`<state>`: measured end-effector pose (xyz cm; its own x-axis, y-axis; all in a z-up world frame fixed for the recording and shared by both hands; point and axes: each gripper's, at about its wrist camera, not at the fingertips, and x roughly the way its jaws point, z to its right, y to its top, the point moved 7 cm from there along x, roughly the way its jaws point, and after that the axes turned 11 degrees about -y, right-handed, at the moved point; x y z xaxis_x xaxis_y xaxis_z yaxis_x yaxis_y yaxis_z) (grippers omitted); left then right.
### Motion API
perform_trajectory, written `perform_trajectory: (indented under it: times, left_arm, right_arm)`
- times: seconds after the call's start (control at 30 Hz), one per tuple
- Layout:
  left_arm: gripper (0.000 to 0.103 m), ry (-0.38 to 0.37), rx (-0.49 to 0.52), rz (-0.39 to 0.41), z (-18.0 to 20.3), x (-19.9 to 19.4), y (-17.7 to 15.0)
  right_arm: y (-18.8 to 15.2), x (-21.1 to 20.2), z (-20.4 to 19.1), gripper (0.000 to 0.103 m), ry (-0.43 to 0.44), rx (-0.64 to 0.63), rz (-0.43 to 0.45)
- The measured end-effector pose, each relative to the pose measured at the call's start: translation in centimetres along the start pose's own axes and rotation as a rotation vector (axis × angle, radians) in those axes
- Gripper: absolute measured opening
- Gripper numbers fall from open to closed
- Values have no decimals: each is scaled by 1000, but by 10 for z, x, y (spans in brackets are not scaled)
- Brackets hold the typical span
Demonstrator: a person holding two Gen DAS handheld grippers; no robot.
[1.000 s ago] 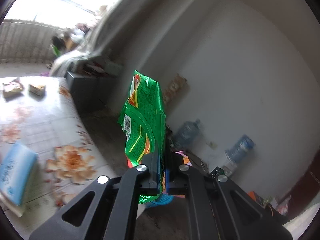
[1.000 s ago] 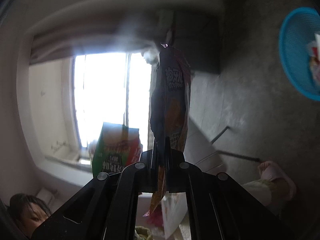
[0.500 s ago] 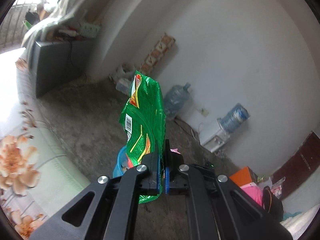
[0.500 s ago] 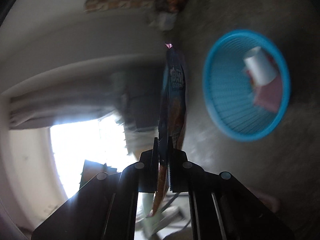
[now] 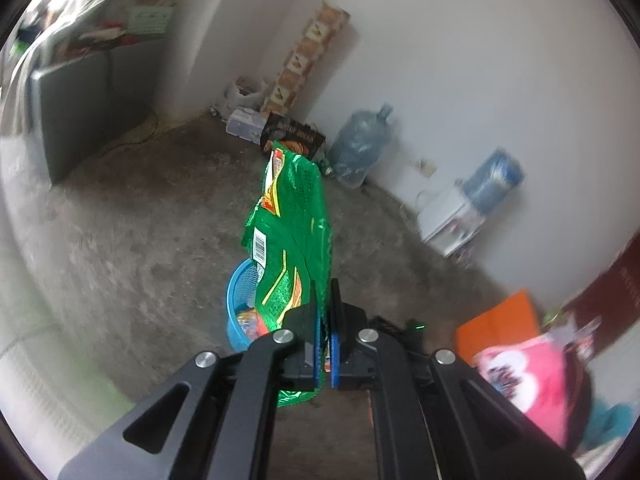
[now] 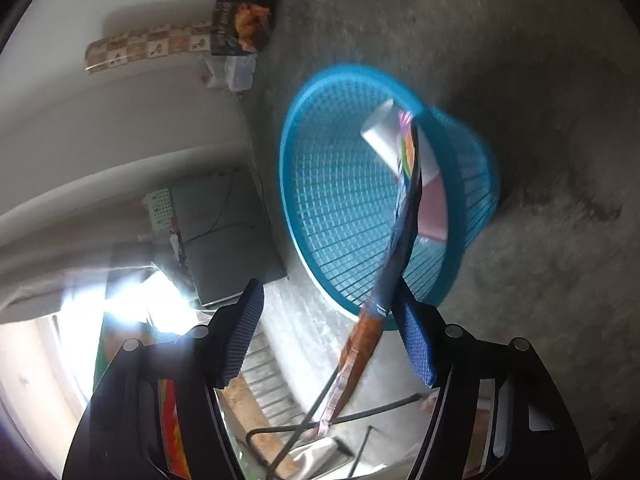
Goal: Collect trash
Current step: 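Carry the orange and green bags over the blue wastebasket, then open both tools to drop the bags into the basket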
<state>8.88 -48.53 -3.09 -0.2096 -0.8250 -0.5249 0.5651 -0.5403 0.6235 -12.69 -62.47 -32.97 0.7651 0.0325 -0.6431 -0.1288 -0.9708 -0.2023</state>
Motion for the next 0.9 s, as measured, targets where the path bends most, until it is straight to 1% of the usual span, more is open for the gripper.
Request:
perform_trajectory:
  times: [0.07, 0.1, 0.13, 0.17, 0.2, 0.27, 0.3, 0.33, 0.37, 0.4, 0.43, 0.47, 0.5, 0.57, 0.73, 0.83, 0.87, 0.9]
  left_arm:
    - [3, 30, 48, -52, 8, 27, 0]
    - [3, 55, 83, -101, 12, 48, -1]
    - [3, 70, 102, -133, 12, 63, -2]
    - [4, 80, 115, -159, 13, 74, -5]
    - [4, 90, 134, -200, 14, 95, -9]
    - [4, 108, 157, -248, 11, 119, -17]
    - [5, 111, 163, -279, 7, 136, -24]
    - [13, 103, 156, -302, 4, 146, -30]
    - [34, 96, 139, -330, 0, 155, -36]
    - [47, 121, 104, -372, -8, 166, -43]
    - [47, 140, 82, -378, -13, 168, -44]
    - [48, 140, 65, -369, -14, 167, -43]
    - [52, 119, 41, -347, -13, 160, -41]
    - [59, 112, 27, -314, -9, 146, -34]
    - [62, 120, 21, -234, 4, 94, -5]
    - [64, 148, 19, -204, 12, 52, 6]
    - [65, 147, 18, -197, 14, 44, 6]
    - [67, 147, 14, -181, 15, 24, 6]
  right_arm:
    - [4, -10, 5, 64, 3, 5, 14]
    - [8, -14, 9, 64, 6, 11, 20]
    - [10, -19, 11, 64, 8, 17, 25]
    - [7, -22, 6, 64, 9, 23, 31]
    - [8, -27, 10, 64, 9, 28, 36]
    - [8, -28, 12, 64, 5, 39, 39]
    - [9, -30, 15, 64, 12, 46, 36]
    - [9, -31, 16, 64, 12, 50, 34]
    - [7, -30, 16, 64, 4, 57, 33]
    - [7, -29, 17, 64, 2, 64, 28]
    - [6, -30, 15, 64, 7, 65, 23]
    - [6, -30, 13, 64, 11, 63, 22]
    - [5, -31, 11, 64, 11, 53, 25]
    - [4, -36, 8, 64, 6, 32, 27]
    - [-3, -33, -4, 64, -27, -31, 18]
    - [-13, -28, -16, 64, -75, -120, 14]
    - [-19, -26, -20, 63, -110, -158, 10]
    - [-24, -23, -22, 61, -140, -188, 5]
